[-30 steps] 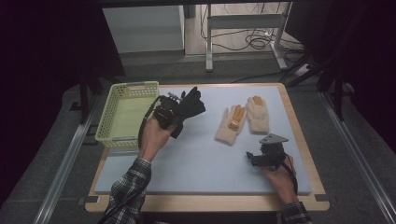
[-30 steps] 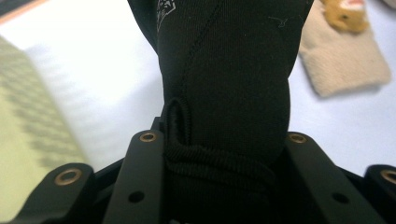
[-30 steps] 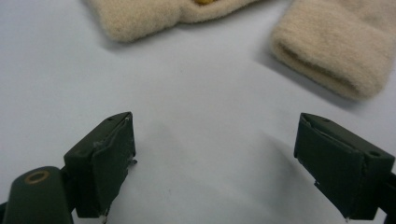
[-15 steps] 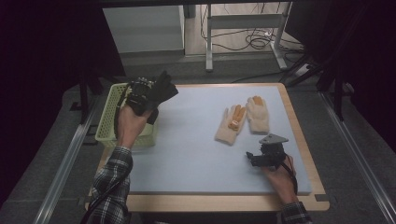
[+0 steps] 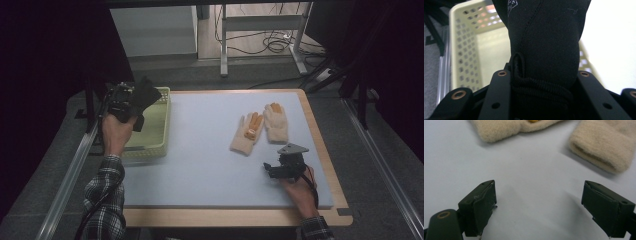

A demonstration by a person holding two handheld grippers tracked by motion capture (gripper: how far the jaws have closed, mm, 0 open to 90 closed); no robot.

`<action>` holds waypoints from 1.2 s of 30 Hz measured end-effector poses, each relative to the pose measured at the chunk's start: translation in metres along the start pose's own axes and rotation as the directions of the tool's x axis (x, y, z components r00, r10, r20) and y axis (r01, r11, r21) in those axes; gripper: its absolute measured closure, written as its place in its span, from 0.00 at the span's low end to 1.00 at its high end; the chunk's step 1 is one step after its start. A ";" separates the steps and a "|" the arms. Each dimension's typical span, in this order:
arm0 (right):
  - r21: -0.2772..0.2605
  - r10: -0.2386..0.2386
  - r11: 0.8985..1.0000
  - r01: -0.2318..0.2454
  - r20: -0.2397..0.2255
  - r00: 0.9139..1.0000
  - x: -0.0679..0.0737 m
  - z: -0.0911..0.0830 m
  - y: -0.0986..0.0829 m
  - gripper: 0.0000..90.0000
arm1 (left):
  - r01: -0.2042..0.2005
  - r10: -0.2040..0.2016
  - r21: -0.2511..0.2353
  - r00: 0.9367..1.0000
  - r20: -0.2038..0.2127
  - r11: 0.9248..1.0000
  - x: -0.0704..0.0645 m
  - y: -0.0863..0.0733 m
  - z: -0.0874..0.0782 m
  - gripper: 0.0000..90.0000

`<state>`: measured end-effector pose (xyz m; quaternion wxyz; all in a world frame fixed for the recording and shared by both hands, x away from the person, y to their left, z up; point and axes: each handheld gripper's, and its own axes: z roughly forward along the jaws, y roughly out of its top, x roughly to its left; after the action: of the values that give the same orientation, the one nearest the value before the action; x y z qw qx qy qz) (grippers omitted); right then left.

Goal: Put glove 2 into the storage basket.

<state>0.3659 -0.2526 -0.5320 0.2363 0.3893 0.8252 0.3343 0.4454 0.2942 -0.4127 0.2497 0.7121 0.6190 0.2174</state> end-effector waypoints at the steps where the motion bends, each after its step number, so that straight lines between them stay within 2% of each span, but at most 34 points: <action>1: 0.000 0.001 1.000 -0.001 -0.001 1.000 0.000 0.000 0.000 0.14 | 0.010 -0.010 0.004 1.000 -0.009 1.000 0.006 -0.002 0.003 0.72; 7: 0.001 0.003 1.000 -0.003 -0.001 1.000 0.000 0.000 0.000 0.14 | 0.050 -0.049 0.025 0.998 -0.034 0.998 0.022 -0.011 0.021 0.71; 8: 0.002 0.003 1.000 -0.003 -0.003 1.000 0.000 0.000 0.000 0.14 | 0.058 -0.057 0.040 0.997 -0.044 0.997 0.025 -0.014 0.029 0.71; 9: 0.002 0.004 1.000 -0.004 -0.004 1.000 0.000 0.000 0.000 0.14 | 0.058 -0.057 0.040 0.997 -0.044 0.997 0.025 -0.014 0.029 0.71; 13: 0.002 0.005 1.000 -0.004 -0.006 1.000 -0.001 0.000 0.000 0.14 | 0.062 -0.056 0.085 0.996 -0.072 0.994 0.029 -0.019 0.046 0.70; 19: 0.002 0.009 1.000 -0.009 -0.009 1.000 -0.001 0.000 0.000 0.14 | 0.090 -0.074 0.154 0.992 -0.102 0.984 0.039 -0.025 0.068 0.69; 21: 0.002 0.010 1.000 -0.010 -0.009 1.000 -0.001 0.000 0.000 0.14 | 0.091 -0.075 0.165 0.992 -0.102 0.982 0.040 -0.025 0.071 0.69; 24: 0.003 0.011 1.000 -0.011 -0.010 1.000 -0.001 0.001 0.000 0.14 | 0.080 -0.056 0.201 0.991 -0.123 0.976 0.039 -0.025 0.077 0.68; 25: 0.002 0.011 1.000 -0.011 -0.009 1.000 -0.001 0.000 0.000 0.14 | 0.076 -0.051 0.204 0.991 -0.123 0.976 0.038 -0.024 0.079 0.68; 27: 0.003 0.012 1.000 -0.012 -0.010 1.000 -0.001 0.001 0.000 0.14 | 0.075 -0.050 0.232 0.992 -0.112 0.970 0.038 -0.023 0.083 0.66; 28: 0.004 0.012 1.000 -0.011 -0.010 1.000 -0.001 0.001 0.000 0.14 | 0.071 -0.039 0.259 0.991 -0.124 0.963 0.038 -0.022 0.087 0.63; 29: 0.003 0.010 1.000 -0.010 -0.010 1.000 -0.001 0.001 0.000 0.14 | 0.074 -0.042 0.266 0.991 -0.125 0.961 0.038 -0.022 0.089 0.60; 31: 0.002 0.008 1.000 -0.008 -0.008 1.000 -0.001 0.000 0.000 0.14 | 0.075 -0.043 0.271 0.991 -0.125 0.960 0.038 -0.022 0.090 0.45; 32: 0.002 0.008 1.000 -0.008 -0.008 1.000 -0.001 0.000 0.000 0.14 | 0.072 -0.040 0.275 0.992 -0.122 0.959 0.038 -0.022 0.091 0.45; 33: 0.001 0.008 1.000 -0.008 -0.008 1.000 -0.001 0.000 0.000 0.14 | 0.067 -0.034 0.282 0.992 -0.122 0.957 0.038 -0.022 0.092 0.35; 36: 0.002 0.011 1.000 -0.011 -0.010 1.000 -0.001 0.000 0.000 0.14 | 0.051 -0.018 0.263 0.992 -0.123 0.963 0.035 -0.022 0.089 0.17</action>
<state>0.3669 -0.2532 -0.5321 0.2298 0.3926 0.8245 0.3366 0.4882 0.3235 -0.4960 0.1183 0.7140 0.6688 0.1703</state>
